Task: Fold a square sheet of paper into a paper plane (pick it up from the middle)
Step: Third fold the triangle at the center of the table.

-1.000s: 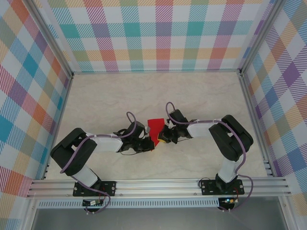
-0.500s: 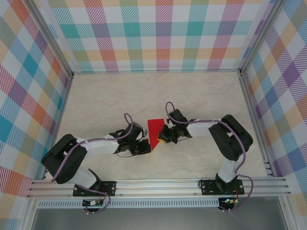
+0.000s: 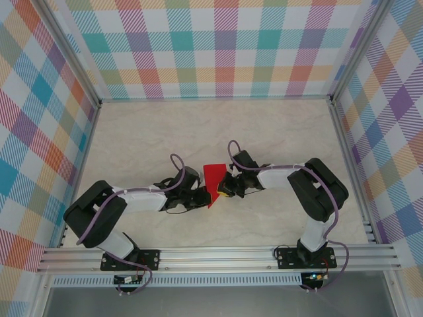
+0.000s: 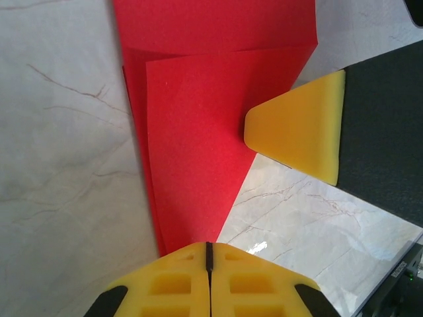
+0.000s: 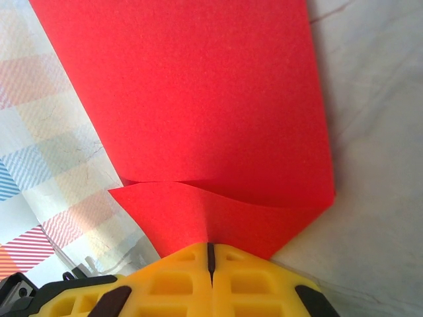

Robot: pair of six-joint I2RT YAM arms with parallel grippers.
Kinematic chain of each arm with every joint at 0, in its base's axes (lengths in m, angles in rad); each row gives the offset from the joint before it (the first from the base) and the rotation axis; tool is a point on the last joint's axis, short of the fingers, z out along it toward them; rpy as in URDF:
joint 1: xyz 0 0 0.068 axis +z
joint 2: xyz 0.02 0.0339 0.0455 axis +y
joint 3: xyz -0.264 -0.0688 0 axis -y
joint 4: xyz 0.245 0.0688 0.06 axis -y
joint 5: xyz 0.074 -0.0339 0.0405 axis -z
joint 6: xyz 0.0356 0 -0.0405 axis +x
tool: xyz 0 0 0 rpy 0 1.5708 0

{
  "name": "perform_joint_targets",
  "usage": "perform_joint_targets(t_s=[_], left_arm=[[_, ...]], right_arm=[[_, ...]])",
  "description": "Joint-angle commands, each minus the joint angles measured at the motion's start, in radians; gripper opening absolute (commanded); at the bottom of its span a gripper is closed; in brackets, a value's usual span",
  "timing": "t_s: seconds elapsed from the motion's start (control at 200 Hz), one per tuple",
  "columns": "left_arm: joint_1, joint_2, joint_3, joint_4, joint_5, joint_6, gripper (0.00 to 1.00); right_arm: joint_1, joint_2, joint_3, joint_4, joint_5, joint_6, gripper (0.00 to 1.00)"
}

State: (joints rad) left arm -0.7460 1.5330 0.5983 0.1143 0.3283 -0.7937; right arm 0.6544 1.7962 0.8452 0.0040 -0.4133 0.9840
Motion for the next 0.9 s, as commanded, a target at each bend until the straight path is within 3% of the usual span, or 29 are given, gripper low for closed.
perform_joint_targets(t_s=[0.0,0.615,0.895], left_arm=[[-0.014,0.015,-0.001,0.054,0.031,-0.011,0.06],[-0.015,0.053,-0.011,-0.051,-0.037,0.006,0.02],[-0.015,0.052,-0.008,-0.063,-0.041,0.005,0.01]], right_arm=[[-0.002,0.019,-0.038,-0.031,0.067,-0.026,0.03],[0.004,-0.144,-0.081,0.047,0.019,-0.165,0.03],[0.059,-0.068,-0.056,0.088,-0.023,-0.150,0.03]])
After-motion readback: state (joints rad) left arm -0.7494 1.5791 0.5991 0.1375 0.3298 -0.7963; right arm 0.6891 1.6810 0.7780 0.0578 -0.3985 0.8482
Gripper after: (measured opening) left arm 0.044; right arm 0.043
